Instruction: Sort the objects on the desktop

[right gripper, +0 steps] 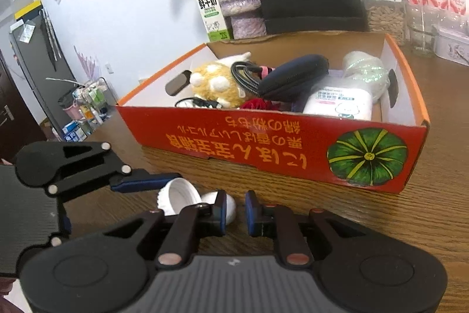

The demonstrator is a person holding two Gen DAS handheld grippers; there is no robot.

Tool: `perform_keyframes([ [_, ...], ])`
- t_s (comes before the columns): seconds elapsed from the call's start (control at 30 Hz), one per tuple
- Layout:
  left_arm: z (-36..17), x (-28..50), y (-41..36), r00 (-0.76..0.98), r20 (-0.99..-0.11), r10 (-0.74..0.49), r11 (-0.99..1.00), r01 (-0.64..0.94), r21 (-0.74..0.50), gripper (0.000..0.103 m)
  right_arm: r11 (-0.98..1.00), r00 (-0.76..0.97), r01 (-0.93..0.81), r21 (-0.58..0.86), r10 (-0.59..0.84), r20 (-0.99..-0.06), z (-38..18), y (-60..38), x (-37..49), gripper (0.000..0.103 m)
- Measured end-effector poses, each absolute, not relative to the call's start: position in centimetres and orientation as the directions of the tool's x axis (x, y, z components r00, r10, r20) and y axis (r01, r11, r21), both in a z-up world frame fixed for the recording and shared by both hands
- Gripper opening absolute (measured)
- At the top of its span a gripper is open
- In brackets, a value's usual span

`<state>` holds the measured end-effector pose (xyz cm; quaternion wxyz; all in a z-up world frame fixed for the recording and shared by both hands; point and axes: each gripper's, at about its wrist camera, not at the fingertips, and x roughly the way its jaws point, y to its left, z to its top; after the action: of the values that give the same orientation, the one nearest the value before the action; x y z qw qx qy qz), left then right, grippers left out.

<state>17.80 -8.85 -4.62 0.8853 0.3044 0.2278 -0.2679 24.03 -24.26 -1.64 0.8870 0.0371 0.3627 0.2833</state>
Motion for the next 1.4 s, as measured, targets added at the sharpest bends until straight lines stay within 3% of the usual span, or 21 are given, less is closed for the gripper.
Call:
perform_keyframes([
  [0.3,-4.8,18.1,-6.9,0.779,-0.549,-0.303,0.769,0.540,0.343,0.041,0.857,0.615,-0.472,0.206,0.487,-0.620,-0.9,-24.2,22.8,0.045],
  [0.5,-4.7,18.1,-6.1,0.780,-0.555,-0.289,0.802,0.513,0.305,0.043,0.863,0.622,-0.472,0.180,0.471,-0.626,-0.9,-23.6,22.2,0.048],
  [0.63,-4.5,17.8,-5.6,0.778,-0.565,-0.274,0.831,0.487,0.268,0.054,0.881,0.635,-0.447,0.154,0.434,-0.639,-1.0,-23.3,21.7,0.055],
  [0.77,-4.5,17.4,-4.9,0.780,-0.568,-0.262,0.860,0.456,0.229,0.072,0.895,0.655,-0.431,0.116,0.399,-0.641,-0.9,-22.8,20.8,0.062],
  [0.87,-4.6,17.2,-4.6,0.784,-0.566,-0.254,0.877,0.434,0.207,0.081,0.900,0.669,-0.425,0.099,0.386,-0.635,-0.9,-22.4,20.0,0.073],
  [0.97,-4.5,17.0,-4.7,0.794,-0.560,-0.235,0.889,0.409,0.207,0.084,0.910,0.696,-0.412,0.049,0.348,-0.628,-1.0,-21.7,19.3,0.077],
  [1.2,-4.3,17.6,-5.2,0.800,-0.538,-0.264,0.856,0.451,0.252,0.079,0.921,0.696,-0.387,0.046,0.325,-0.641,-1.6,-21.4,20.2,0.075],
  [1.3,-4.5,18.2,-5.6,0.787,-0.548,-0.285,0.829,0.489,0.271,0.067,0.917,0.683,-0.395,0.059,0.337,-0.648,-1.8,-21.1,20.7,0.067],
  [1.4,-4.6,18.8,-5.7,0.771,-0.556,-0.310,0.807,0.523,0.275,0.043,0.914,0.673,-0.403,0.057,0.337,-0.658,-2.1,-20.7,21.2,0.054],
])
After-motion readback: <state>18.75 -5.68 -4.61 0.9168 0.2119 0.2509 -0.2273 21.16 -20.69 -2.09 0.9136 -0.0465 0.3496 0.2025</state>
